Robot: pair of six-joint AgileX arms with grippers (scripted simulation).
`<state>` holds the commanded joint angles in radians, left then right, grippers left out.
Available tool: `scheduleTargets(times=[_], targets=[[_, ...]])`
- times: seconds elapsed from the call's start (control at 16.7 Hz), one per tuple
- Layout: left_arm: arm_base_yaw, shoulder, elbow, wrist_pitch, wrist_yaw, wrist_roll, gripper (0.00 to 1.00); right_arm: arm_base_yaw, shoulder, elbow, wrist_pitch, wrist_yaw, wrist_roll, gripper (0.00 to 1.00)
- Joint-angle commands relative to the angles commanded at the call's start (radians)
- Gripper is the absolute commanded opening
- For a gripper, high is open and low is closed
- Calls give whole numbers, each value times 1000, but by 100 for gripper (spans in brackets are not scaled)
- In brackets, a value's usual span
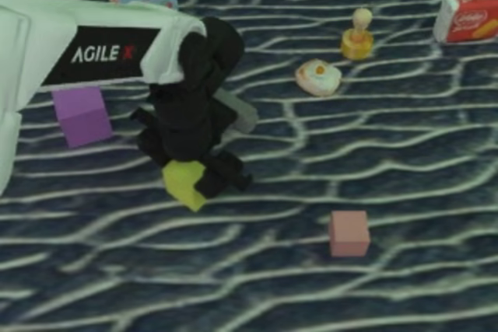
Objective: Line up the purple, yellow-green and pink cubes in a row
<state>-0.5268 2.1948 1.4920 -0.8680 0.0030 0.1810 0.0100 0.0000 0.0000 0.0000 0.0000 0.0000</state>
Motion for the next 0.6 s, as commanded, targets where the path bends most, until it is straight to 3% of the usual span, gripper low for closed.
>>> scheduleTargets(times=[0.36,0.6], targets=[[0,-25,11,-12,4,-1,0,0,0,0,0,0,0,100],[8,-60,86,-123,3,-3,0,0,0,0,0,0,0,100]])
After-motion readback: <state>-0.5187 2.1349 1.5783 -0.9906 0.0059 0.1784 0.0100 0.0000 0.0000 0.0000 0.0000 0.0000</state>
